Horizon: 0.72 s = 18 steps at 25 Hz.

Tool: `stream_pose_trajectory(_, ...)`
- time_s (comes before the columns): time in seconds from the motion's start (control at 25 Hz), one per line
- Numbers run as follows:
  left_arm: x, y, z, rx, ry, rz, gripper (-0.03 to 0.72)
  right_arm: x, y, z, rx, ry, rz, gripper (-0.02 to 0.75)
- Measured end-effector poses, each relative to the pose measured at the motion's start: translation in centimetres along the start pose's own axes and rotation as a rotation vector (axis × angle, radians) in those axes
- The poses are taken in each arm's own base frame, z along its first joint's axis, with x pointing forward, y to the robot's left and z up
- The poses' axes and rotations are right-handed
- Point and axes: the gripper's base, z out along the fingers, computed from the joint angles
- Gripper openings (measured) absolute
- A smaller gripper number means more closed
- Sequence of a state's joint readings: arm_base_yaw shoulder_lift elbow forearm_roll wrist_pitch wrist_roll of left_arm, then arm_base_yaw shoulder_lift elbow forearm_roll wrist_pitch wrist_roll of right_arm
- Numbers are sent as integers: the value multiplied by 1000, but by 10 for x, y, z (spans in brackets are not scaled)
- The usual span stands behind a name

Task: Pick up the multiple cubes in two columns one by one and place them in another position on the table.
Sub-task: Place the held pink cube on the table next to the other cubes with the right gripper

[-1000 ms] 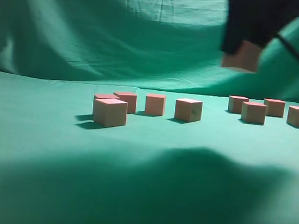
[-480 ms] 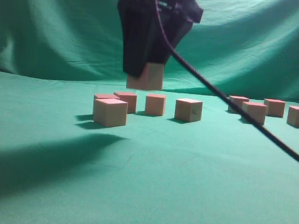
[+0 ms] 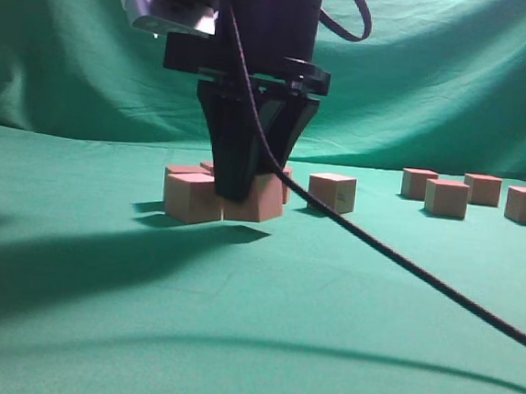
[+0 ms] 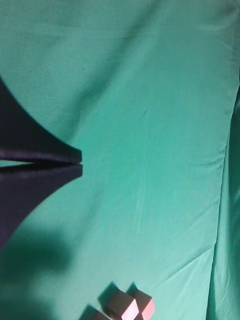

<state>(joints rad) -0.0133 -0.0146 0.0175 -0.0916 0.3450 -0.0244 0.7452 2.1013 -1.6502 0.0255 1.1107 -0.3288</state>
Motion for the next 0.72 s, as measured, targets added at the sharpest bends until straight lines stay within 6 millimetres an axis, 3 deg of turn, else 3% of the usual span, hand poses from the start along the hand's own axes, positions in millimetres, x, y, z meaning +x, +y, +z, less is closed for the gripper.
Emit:
stream_pose_trajectory(0.64, 0, 0, 0, 0, 0, 0, 0, -1, 1, 8, -17, 11, 7, 264)
stream_pose_trajectory(0.72, 0, 0, 0, 0, 0, 0, 0, -1, 1, 8, -20, 12, 9, 364)
